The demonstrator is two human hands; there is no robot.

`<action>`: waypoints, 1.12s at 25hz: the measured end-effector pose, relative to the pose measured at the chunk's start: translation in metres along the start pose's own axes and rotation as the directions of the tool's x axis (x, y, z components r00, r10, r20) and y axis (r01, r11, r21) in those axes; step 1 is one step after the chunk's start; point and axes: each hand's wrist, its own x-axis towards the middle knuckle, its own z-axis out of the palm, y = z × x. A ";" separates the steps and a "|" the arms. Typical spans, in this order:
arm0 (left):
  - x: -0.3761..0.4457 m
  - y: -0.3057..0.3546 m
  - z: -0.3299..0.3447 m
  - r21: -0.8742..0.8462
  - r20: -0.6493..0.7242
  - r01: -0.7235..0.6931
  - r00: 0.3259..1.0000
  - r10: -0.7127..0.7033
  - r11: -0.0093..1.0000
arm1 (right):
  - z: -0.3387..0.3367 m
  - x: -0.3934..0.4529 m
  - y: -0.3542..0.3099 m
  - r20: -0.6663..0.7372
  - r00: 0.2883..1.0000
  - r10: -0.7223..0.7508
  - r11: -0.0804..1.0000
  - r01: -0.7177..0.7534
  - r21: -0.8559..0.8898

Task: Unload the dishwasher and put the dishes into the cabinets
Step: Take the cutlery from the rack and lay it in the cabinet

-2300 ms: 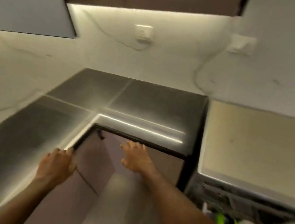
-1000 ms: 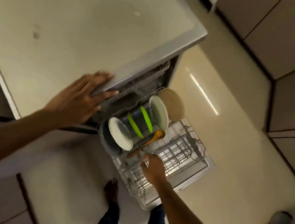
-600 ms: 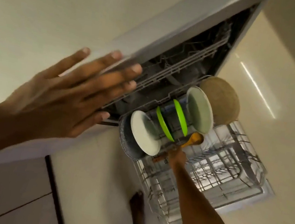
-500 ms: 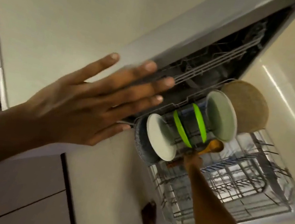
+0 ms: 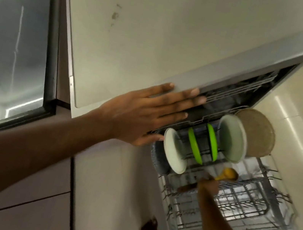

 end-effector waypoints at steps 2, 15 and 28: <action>-0.002 0.001 0.001 -0.030 -0.039 0.005 0.999 -0.006 1.000 | -0.056 -0.036 -0.026 0.014 0.998 0.067 0.993 -0.068 0.097; -0.013 0.026 -0.122 -0.648 -0.183 0.287 0.840 -0.510 0.706 | -0.286 -0.324 -0.191 -0.237 0.712 -0.661 0.717 0.692 0.079; -0.265 -0.119 -0.410 -0.027 -0.283 0.369 0.888 -0.361 0.929 | -0.351 -0.606 -0.387 -0.072 -0.035 -0.997 -0.026 0.992 -0.122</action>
